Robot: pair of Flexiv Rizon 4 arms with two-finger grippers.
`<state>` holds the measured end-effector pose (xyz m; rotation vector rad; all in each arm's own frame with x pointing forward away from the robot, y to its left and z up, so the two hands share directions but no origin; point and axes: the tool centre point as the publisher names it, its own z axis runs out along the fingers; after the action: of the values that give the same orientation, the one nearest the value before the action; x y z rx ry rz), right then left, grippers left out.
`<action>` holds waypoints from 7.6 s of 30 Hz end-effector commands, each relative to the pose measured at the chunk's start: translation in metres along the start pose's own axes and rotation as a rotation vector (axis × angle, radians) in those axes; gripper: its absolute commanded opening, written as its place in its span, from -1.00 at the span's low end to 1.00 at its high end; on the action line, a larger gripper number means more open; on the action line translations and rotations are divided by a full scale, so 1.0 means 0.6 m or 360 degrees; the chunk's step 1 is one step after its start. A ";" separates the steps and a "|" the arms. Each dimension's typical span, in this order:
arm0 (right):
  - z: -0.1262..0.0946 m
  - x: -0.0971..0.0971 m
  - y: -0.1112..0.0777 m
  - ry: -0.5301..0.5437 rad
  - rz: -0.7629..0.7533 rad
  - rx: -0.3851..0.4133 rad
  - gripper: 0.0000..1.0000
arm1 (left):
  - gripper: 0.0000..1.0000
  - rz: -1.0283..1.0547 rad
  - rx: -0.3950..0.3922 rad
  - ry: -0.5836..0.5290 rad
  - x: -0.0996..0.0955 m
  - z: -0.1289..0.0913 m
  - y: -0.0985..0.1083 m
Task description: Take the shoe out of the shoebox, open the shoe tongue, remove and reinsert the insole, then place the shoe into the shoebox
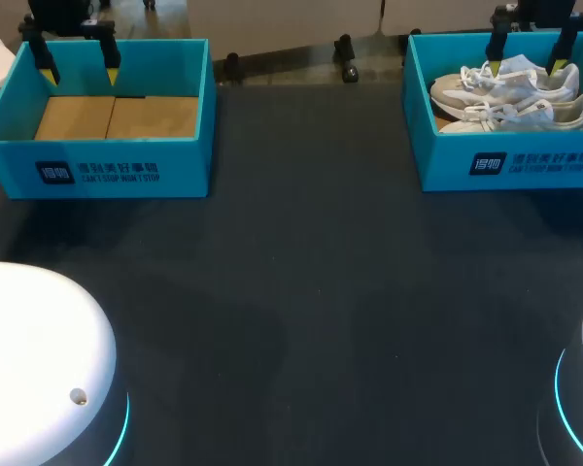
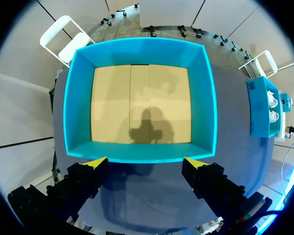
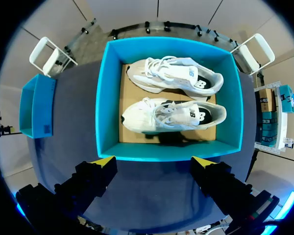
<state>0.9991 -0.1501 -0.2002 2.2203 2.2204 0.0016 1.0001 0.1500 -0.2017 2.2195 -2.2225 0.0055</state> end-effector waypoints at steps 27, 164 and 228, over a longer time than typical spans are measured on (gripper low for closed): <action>0.008 -0.053 -0.008 -0.0072 0.0011 -0.0065 1.00 | 1.00 -0.0001 -0.0001 -0.0002 0.000 -0.001 0.000; 0.306 -0.298 0.090 -0.0049 -0.0090 0.0126 -0.30 | 1.00 -0.0001 -0.0001 -0.0002 0.000 -0.001 0.000; -0.013 -0.348 0.041 -0.0297 0.0671 0.0057 -1.00 | 1.00 -0.0001 -0.0001 -0.0002 0.000 -0.001 0.000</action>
<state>1.0290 -0.3606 -0.2093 2.5410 1.6456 -0.2378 1.0001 0.1500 -0.2017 2.2195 -2.2226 0.0054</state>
